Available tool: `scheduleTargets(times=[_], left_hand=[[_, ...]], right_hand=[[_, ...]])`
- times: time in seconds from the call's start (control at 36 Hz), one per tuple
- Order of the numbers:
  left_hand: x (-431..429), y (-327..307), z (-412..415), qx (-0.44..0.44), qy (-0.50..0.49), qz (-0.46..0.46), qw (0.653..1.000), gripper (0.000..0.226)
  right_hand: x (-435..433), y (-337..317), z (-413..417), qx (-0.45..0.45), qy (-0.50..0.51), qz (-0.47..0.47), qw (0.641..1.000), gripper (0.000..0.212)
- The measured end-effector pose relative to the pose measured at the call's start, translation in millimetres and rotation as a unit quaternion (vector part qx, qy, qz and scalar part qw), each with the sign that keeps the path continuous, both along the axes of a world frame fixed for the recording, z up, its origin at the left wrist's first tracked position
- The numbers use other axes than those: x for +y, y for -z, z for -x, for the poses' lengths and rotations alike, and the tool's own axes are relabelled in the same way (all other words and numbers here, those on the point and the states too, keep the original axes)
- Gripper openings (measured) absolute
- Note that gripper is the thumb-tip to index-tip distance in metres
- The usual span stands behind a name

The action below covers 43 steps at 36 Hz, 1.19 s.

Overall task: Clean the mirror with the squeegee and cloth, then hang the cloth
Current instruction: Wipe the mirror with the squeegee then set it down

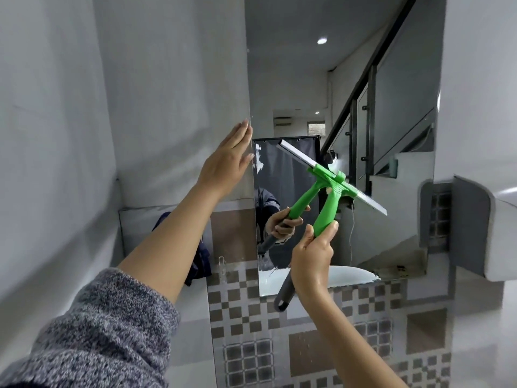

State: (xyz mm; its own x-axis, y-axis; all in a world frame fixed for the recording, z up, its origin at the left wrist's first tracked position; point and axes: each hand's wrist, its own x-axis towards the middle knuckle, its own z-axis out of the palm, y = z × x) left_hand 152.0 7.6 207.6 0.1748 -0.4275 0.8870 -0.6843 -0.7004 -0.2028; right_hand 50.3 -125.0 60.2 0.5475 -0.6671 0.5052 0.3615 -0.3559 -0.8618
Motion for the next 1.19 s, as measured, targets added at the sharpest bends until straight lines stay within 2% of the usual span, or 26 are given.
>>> scheduleTargets(times=[0.42,0.78,1.06,1.19], left_hand=[[0,-6,0,-0.010,0.007,-0.002,1.000,0.055],[-6,-4,2,-0.003,-0.001,0.013,1.000,0.052],[-24,13,1,0.012,0.021,0.081,0.996,0.048],[-34,26,3,0.011,0.009,0.081,0.997,0.059]], right_hand=[[7,16,0,0.042,-0.011,0.050,0.998,0.056],[-9,40,13,0.094,0.022,0.173,0.980,0.055],[-60,46,32,0.106,0.088,0.305,0.942,0.053],[-107,44,40,0.108,0.099,0.405,0.902,0.050]])
